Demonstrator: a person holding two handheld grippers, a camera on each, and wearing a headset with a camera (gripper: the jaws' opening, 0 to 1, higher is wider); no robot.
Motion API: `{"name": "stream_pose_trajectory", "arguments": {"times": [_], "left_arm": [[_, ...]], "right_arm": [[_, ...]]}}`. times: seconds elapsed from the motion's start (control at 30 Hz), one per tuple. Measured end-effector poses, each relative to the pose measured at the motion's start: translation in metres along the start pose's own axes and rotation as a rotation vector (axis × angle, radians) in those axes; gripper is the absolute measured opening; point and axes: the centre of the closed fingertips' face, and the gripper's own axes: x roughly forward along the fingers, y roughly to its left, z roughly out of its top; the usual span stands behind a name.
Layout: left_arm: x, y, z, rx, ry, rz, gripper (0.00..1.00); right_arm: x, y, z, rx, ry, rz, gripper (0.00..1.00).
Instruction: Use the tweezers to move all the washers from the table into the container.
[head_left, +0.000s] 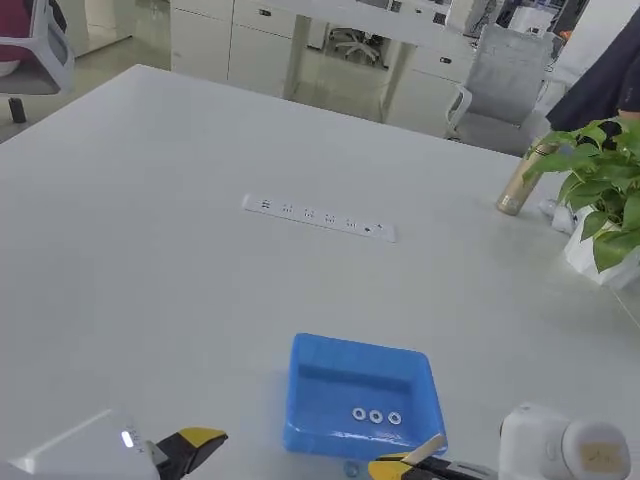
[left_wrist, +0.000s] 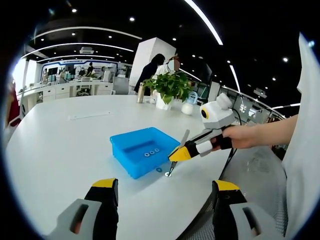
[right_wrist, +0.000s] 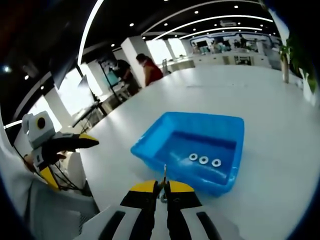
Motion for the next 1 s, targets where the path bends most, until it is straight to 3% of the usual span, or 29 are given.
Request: {"name": "stream_pose_trajectory", "arguments": {"times": [1.0], "left_arm": [[0.0, -0.001, -0.003, 0.011, 0.015, 0.001, 0.78]], "right_arm": [[0.004, 0.012, -0.004, -0.145, 0.045, 0.002, 0.04]]}}
